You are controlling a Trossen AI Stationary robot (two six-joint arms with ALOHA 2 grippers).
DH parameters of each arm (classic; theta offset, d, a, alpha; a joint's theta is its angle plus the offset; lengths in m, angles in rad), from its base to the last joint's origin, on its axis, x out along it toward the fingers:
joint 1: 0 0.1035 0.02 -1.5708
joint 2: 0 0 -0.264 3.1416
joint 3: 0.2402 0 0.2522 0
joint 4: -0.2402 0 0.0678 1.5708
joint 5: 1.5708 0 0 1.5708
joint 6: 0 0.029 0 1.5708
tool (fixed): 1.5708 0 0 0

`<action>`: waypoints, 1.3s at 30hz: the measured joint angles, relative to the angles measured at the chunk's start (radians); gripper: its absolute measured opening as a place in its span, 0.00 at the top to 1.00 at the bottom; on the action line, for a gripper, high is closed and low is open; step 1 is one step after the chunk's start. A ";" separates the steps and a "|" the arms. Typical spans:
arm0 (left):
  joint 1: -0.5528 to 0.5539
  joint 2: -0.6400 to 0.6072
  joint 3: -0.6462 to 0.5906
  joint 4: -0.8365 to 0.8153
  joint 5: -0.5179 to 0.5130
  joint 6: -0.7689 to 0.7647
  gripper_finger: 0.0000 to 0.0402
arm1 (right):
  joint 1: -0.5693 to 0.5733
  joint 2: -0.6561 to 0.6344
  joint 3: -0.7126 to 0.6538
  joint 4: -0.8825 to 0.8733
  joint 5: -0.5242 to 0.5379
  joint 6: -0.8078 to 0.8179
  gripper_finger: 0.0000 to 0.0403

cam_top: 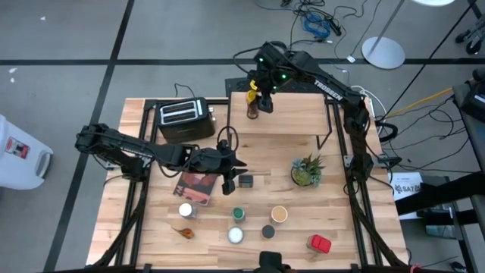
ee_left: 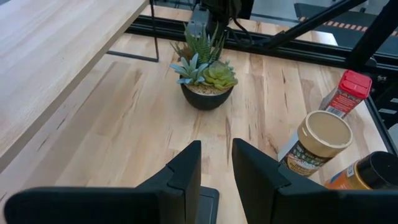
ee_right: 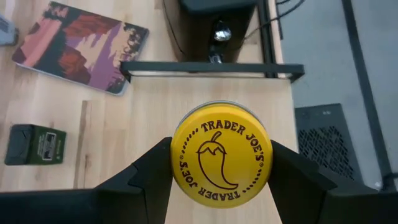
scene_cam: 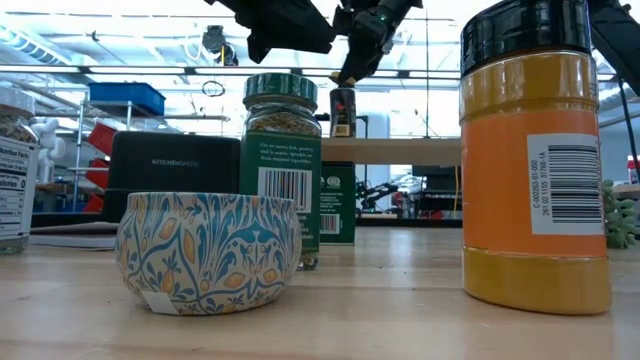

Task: Shelf spices
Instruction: Put the yellow cap into the seasoning bottle

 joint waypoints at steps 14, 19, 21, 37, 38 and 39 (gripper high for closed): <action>0.000 0.001 0.000 -0.002 -0.002 0.000 0.75 | 0.007 0.027 0.000 0.002 -0.002 -0.001 0.48; 0.000 0.001 0.000 -0.002 -0.002 0.000 0.75 | 0.007 0.027 0.000 0.003 0.006 -0.022 0.48; 0.001 0.001 0.000 -0.002 -0.002 0.000 0.75 | 0.007 0.027 0.000 0.006 0.007 -0.028 0.48; 0.001 0.001 0.000 -0.006 -0.002 0.004 0.75 | 0.007 -0.017 0.043 -0.026 0.048 -0.056 0.48; 0.001 0.001 0.000 -0.005 -0.002 0.011 0.75 | 0.007 -0.017 0.055 -0.034 0.048 -0.056 0.48; 0.001 0.001 0.000 -0.005 -0.005 0.017 0.75 | 0.007 -0.017 0.061 -0.038 0.048 -0.053 0.48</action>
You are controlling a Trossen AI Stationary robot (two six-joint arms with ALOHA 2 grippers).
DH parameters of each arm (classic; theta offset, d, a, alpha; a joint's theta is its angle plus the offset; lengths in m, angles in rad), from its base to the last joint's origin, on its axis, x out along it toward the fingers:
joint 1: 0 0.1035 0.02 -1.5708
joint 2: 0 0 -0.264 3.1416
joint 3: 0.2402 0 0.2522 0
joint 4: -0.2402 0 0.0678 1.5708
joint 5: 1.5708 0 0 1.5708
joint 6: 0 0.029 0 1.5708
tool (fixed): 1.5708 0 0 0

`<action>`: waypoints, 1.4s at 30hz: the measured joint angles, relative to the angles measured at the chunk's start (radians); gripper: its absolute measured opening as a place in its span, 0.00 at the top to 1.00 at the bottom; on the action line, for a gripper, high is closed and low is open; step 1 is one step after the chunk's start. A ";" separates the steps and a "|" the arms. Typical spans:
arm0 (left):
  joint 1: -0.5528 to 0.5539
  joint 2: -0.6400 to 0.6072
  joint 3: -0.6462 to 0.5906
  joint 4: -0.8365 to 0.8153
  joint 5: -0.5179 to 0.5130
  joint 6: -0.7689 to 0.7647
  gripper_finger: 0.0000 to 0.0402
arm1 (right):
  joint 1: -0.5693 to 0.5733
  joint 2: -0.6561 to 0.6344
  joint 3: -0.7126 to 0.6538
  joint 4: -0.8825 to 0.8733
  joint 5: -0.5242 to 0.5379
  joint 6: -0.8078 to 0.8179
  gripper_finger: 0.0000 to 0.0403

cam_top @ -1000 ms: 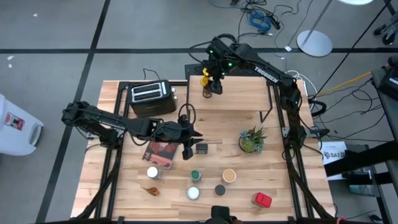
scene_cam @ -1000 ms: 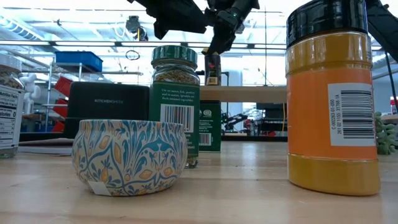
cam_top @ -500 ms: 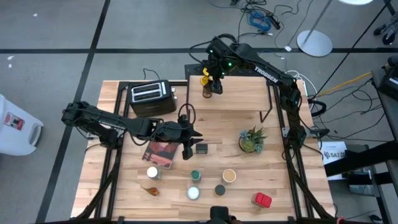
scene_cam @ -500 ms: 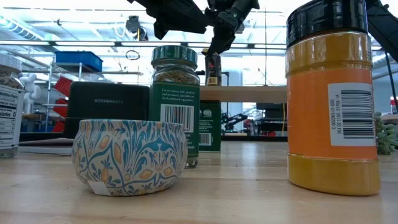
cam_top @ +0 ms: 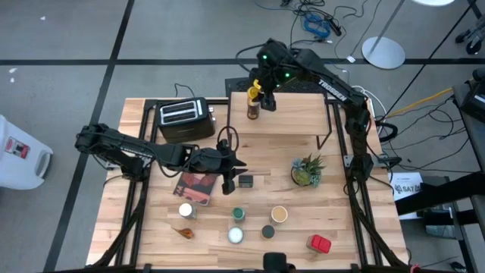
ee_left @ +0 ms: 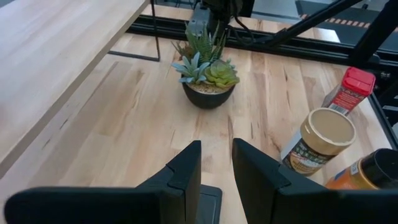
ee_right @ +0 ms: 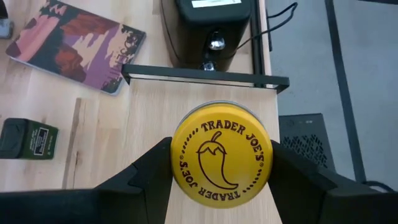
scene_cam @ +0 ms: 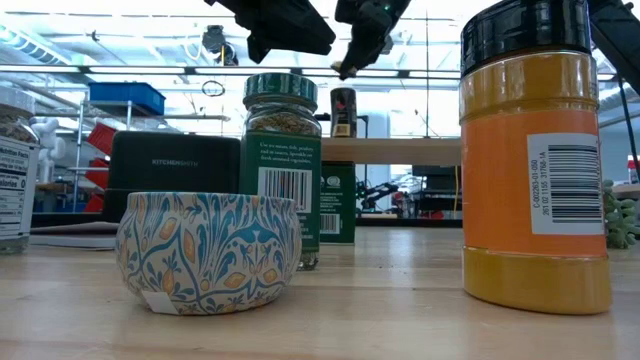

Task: Shelf spices
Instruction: Put the yellow cap into the seasoning bottle

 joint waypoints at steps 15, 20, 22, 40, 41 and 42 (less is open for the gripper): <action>0.070 0.006 0.000 0.028 -0.208 -0.051 0.75 | 0.001 -0.013 0.001 -0.060 0.008 0.028 0.48; 0.134 0.020 0.000 0.068 -0.307 -0.054 0.75 | 0.024 -0.039 0.001 -0.111 0.058 0.038 0.48; 0.163 0.032 0.000 0.078 -0.331 -0.060 0.75 | 0.033 -0.060 0.001 -0.116 0.074 0.044 0.48; 0.361 0.228 0.004 0.235 -0.386 -0.039 0.75 | 0.039 -0.124 0.001 -0.177 0.091 0.085 0.48; 0.364 0.236 0.005 0.251 -0.386 -0.023 0.75 | 0.039 -0.124 0.001 -0.177 0.091 0.085 0.48; 0.367 0.239 0.005 0.258 -0.384 -0.016 0.75 | 0.039 -0.124 0.001 -0.177 0.091 0.083 0.48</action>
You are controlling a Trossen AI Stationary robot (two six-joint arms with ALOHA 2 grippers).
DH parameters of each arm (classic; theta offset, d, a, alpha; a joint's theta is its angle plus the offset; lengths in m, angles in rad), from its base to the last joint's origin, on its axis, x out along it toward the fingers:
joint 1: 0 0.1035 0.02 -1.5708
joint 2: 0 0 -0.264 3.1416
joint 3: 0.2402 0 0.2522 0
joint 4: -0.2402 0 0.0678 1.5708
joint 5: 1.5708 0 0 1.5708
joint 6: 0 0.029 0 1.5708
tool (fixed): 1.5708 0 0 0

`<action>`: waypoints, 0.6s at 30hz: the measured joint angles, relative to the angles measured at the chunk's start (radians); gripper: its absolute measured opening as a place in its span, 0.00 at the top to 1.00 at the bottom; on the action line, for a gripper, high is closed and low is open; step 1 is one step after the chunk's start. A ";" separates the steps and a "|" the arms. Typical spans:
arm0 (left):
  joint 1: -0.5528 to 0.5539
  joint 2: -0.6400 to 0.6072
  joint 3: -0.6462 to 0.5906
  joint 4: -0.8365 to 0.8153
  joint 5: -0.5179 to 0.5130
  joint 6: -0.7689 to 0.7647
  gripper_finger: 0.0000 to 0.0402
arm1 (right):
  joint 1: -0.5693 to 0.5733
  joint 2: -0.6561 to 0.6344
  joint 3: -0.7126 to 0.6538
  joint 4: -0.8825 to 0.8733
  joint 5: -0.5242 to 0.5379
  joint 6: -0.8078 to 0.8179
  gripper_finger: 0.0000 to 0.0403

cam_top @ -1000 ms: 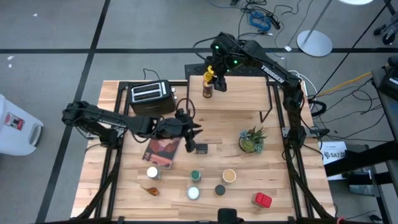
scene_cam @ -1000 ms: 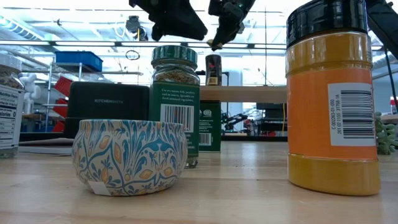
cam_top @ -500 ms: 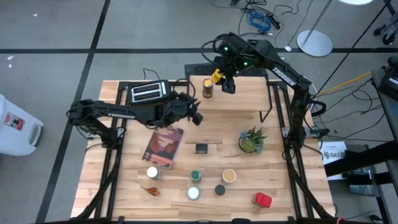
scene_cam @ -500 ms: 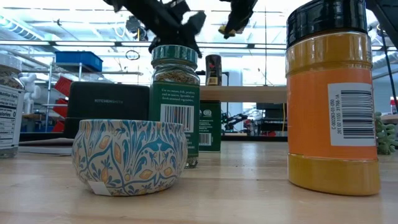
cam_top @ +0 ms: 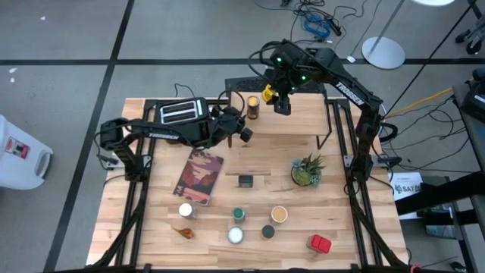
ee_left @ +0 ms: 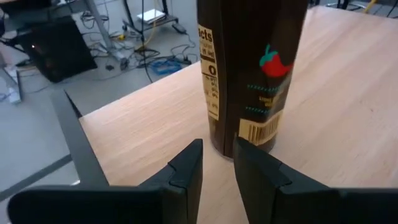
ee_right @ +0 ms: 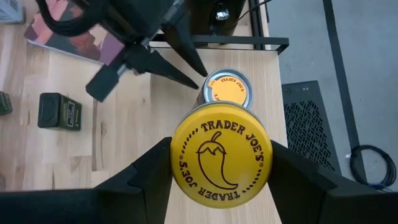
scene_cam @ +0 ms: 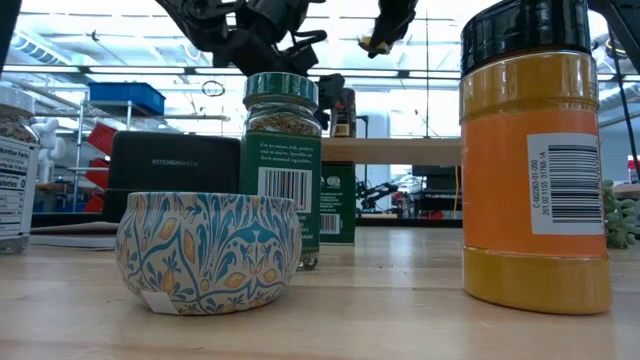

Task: Shelf spices
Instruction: Put the yellow cap into the seasoning bottle

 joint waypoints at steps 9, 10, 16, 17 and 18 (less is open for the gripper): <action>0.009 0.014 -0.005 0.080 0.087 0.100 0.75 | -0.006 0.000 0.000 -0.007 -0.001 0.000 0.48; 0.009 0.015 -0.005 0.087 0.097 0.106 0.75 | -0.007 0.000 0.000 -0.012 -0.001 0.004 0.48; 0.021 0.020 -0.006 0.111 0.164 0.106 0.75 | -0.017 0.000 0.000 -0.049 -0.001 0.041 0.48; 0.023 0.021 -0.006 0.110 0.177 0.104 0.75 | -0.016 0.000 0.000 -0.055 -0.001 0.045 0.48; 0.026 0.023 -0.007 0.108 0.189 0.104 0.75 | -0.016 0.000 0.000 -0.060 -0.001 0.047 0.48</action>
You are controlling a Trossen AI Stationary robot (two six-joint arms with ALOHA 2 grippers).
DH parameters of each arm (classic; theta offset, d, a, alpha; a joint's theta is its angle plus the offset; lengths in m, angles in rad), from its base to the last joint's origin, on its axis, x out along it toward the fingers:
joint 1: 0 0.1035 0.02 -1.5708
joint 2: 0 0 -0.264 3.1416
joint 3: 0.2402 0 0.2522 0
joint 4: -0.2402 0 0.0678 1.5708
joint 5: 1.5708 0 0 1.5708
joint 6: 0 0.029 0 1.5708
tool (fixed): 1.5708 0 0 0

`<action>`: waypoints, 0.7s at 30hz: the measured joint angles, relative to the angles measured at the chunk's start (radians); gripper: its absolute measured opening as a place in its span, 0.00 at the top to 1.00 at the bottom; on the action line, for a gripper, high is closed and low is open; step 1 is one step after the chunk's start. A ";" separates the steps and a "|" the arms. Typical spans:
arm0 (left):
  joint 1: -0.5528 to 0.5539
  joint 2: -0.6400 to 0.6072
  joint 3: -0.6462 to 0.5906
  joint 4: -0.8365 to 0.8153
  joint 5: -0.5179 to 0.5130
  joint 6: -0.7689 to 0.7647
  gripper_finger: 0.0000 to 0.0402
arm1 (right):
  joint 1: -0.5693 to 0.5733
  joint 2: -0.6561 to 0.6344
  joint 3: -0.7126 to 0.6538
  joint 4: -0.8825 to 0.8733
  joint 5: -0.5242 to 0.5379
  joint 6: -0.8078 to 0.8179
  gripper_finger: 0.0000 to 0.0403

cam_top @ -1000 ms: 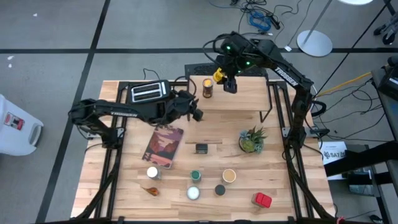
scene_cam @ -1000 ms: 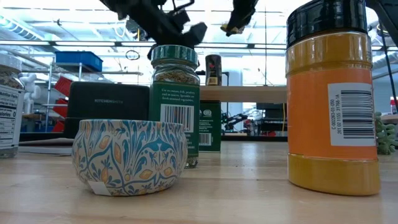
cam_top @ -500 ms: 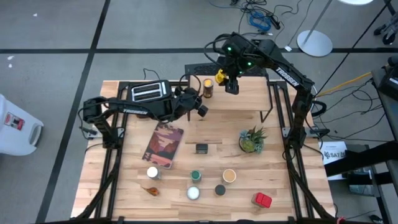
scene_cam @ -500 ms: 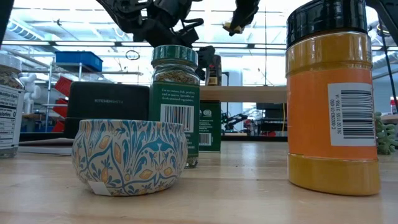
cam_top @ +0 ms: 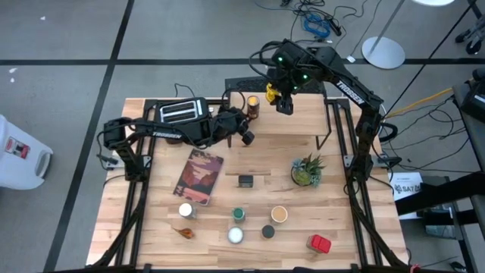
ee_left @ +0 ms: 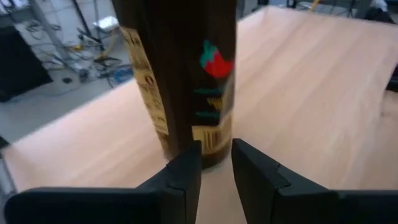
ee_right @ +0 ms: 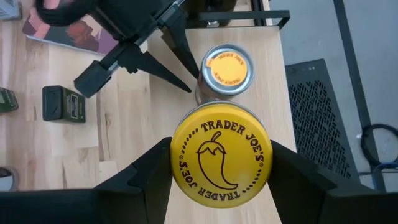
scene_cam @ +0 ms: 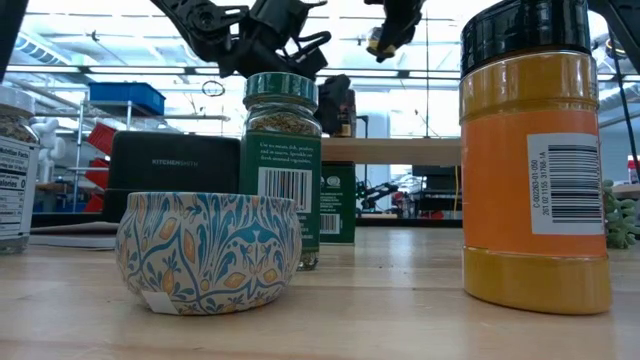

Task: Shelf spices
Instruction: Put the yellow cap into the seasoning bottle

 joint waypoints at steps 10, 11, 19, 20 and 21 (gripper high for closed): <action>0.000 -0.002 0.000 0.004 0.152 0.099 0.75 | 0.000 0.000 0.000 -0.012 0.000 0.013 0.48; 0.000 -0.002 0.000 -0.006 0.152 0.102 0.75 | 0.000 0.000 0.000 -0.012 -0.001 0.013 0.48; -0.004 -0.027 0.002 -0.100 0.056 0.072 0.76 | 0.000 0.000 0.000 -0.012 0.000 0.020 0.48; -0.006 -0.035 0.001 -0.110 0.051 0.072 0.76 | 0.000 0.000 0.000 -0.012 0.000 0.019 0.48; -0.006 -0.046 0.001 -0.111 0.051 0.078 0.76 | 0.000 0.000 0.000 -0.012 0.000 0.018 0.48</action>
